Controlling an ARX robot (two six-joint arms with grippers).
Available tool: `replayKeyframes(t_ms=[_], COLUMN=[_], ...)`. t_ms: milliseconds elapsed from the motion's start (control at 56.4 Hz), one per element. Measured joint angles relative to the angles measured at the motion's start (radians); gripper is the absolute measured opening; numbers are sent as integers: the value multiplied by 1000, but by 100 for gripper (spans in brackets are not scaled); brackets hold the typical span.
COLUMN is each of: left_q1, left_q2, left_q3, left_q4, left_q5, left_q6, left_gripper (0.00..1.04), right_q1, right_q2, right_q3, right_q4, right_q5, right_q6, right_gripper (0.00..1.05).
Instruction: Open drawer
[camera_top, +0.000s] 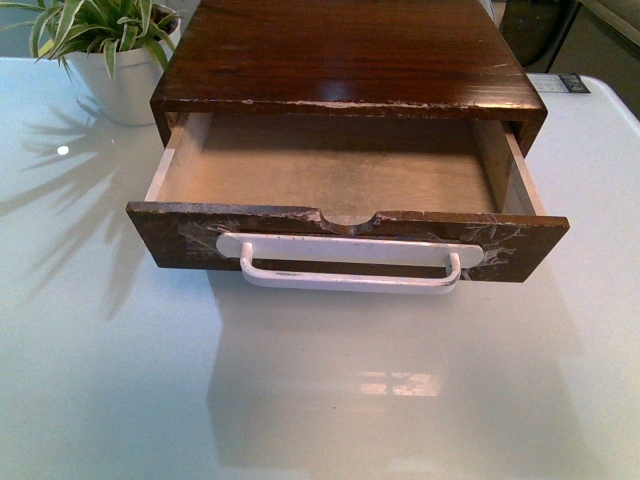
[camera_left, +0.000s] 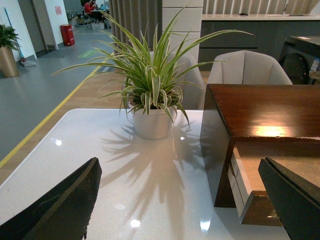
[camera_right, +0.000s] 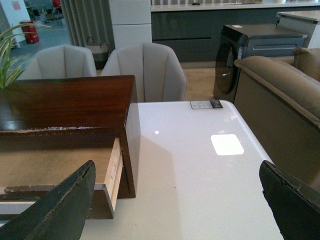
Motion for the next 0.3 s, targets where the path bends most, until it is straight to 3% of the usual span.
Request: replayKeyframes(t_ms=[301], left_q1=[0], left_q2=[0], left_q3=[0], left_q4=[0], left_q5=[0], left_q6=[0], left_gripper=[96], right_q1=[0], right_q2=[0], right_q3=[0], right_q4=[0], right_q5=[0], right_q6=[0], right_gripper=[96])
